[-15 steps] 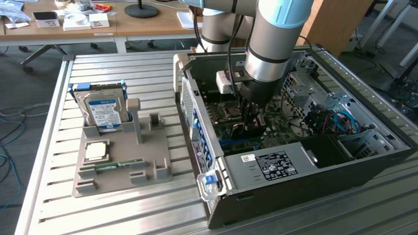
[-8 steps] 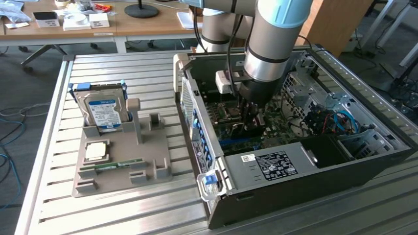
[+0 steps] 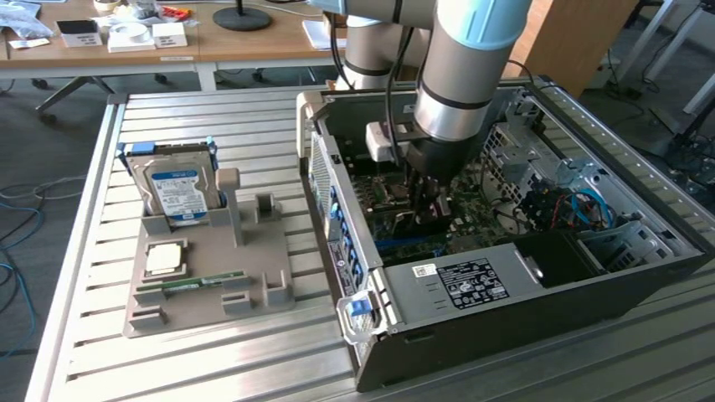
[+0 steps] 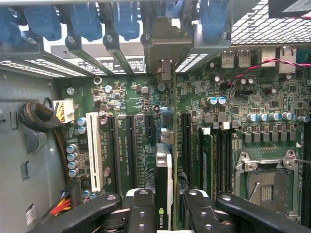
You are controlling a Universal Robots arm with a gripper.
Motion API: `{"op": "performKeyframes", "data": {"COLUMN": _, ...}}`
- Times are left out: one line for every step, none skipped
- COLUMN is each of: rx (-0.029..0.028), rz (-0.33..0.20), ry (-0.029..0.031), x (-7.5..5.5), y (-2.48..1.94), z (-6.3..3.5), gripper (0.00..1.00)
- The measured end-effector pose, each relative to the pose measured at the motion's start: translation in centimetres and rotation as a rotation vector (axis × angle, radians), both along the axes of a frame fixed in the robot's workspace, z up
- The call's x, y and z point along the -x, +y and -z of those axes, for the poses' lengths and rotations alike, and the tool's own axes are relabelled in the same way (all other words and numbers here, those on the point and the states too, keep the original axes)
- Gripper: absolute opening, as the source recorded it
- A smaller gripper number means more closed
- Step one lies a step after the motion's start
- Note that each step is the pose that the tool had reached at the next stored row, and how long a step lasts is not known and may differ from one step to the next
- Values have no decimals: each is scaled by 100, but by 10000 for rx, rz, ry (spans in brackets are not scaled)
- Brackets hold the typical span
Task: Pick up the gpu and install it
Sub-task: 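Insert the gpu into the slot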
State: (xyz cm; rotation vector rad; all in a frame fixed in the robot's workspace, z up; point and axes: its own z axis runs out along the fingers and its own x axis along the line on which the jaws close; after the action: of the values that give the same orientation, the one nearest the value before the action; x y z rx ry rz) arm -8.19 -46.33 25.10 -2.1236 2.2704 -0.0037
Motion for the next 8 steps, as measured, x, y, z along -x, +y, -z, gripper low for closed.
{"op": "performKeyframes", "data": {"rx": 1, "rz": 0, "ry": 1, "x": 0, "y": 0, "z": 4, "gripper": 27}}
{"op": "performKeyframes", "data": {"rx": 0, "rz": 0, "ry": 0, "x": 0, "y": 0, "z": 9, "gripper": 27}}
{"op": "performKeyframes", "data": {"rx": 0, "rz": 1, "ry": 1, "x": 0, "y": 0, "z": 15, "gripper": 27}}
{"op": "performKeyframes", "data": {"rx": 1, "rz": 0, "ry": 1, "x": 0, "y": 0, "z": 19, "gripper": 27}}
{"op": "performKeyframes", "data": {"rx": 3, "rz": 1, "ry": 2, "x": 0, "y": 0, "z": 19, "gripper": 27}}
{"op": "performKeyframes", "data": {"rx": 3, "rz": 1, "ry": 2, "x": 0, "y": 0, "z": 21, "gripper": 27}}
{"op": "performKeyframes", "data": {"rx": 1, "rz": 1, "ry": 1, "x": 0, "y": 0, "z": 23, "gripper": 27}}
{"op": "performKeyframes", "data": {"rx": 0, "rz": 1, "ry": 0, "x": 0, "y": 0, "z": 26, "gripper": 27}}
